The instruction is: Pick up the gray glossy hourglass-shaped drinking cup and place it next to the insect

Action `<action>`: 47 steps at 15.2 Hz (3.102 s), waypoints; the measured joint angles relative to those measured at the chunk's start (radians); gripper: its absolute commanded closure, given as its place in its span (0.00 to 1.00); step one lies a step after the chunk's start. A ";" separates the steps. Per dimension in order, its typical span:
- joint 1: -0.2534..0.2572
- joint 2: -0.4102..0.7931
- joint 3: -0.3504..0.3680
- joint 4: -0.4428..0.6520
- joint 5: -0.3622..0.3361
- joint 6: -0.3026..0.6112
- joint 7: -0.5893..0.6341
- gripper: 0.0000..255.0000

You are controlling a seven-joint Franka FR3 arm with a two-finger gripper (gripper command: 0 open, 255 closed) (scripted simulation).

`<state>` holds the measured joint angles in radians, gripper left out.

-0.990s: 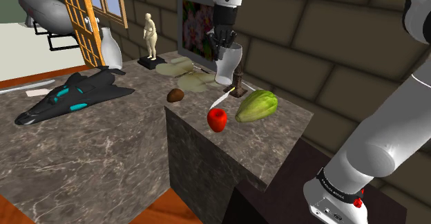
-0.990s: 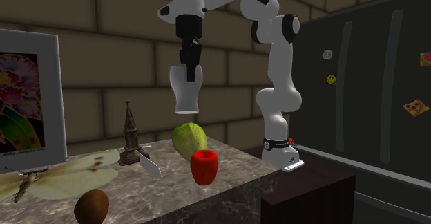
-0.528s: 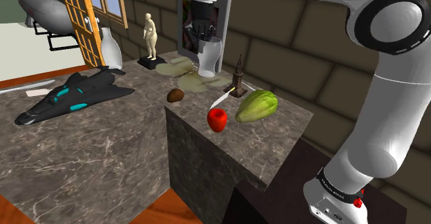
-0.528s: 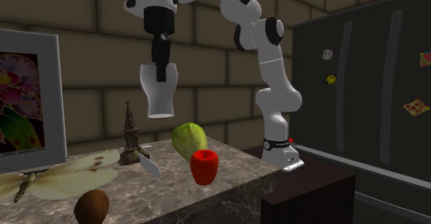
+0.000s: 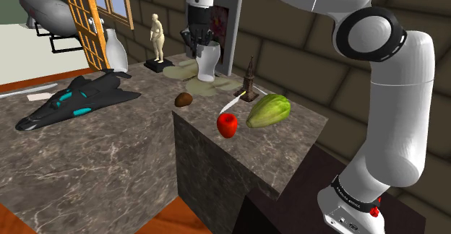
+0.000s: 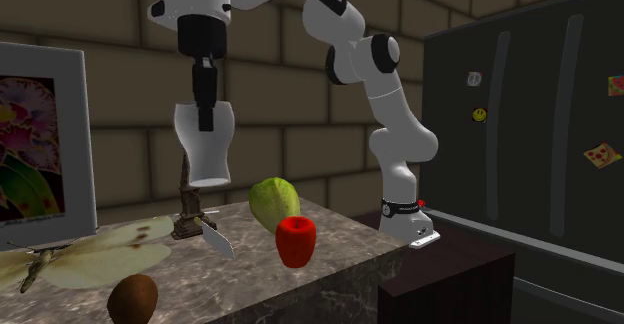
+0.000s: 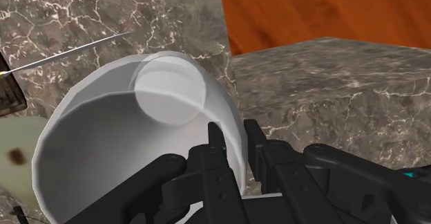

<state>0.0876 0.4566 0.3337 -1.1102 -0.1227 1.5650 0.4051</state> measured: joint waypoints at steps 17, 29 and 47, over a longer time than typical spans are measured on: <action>-0.031 -0.043 -0.002 -0.299 0.011 0.255 0.002 1.00; -0.037 -0.025 -0.008 -0.432 0.002 0.405 0.008 1.00; -0.035 0.007 -0.014 -0.479 -0.010 0.484 0.014 0.00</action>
<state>0.0528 0.4638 0.3197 -1.5894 -0.1329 2.0493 0.4191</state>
